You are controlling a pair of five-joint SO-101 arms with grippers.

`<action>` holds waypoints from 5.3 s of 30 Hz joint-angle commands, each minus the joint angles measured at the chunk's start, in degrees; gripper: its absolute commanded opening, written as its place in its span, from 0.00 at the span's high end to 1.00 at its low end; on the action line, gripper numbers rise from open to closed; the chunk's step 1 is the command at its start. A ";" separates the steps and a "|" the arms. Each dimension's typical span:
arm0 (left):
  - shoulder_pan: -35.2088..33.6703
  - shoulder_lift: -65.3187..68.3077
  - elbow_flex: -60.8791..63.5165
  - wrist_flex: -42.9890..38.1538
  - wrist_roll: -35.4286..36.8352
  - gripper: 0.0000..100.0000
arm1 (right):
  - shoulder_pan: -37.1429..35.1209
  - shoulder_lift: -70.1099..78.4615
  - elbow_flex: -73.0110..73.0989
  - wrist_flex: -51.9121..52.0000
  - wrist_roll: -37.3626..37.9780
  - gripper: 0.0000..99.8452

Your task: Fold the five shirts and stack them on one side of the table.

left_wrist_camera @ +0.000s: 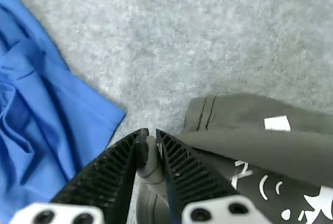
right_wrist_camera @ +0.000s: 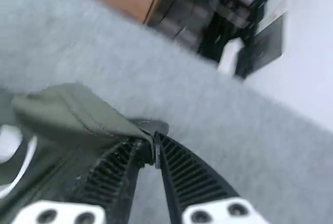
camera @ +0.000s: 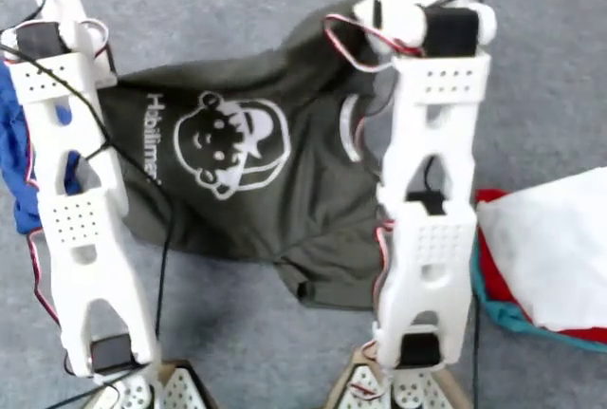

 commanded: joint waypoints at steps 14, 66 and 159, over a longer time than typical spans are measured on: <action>-0.09 -35.82 52.13 0.62 -4.48 0.98 | -0.92 -22.55 36.26 4.40 -11.43 1.00; -6.33 -43.74 79.56 -1.58 -14.42 0.73 | 4.35 -75.21 119.78 2.90 -0.88 0.74; 1.85 -14.46 26.29 0.79 4.66 0.75 | 5.49 12.09 1.10 4.40 -11.69 0.70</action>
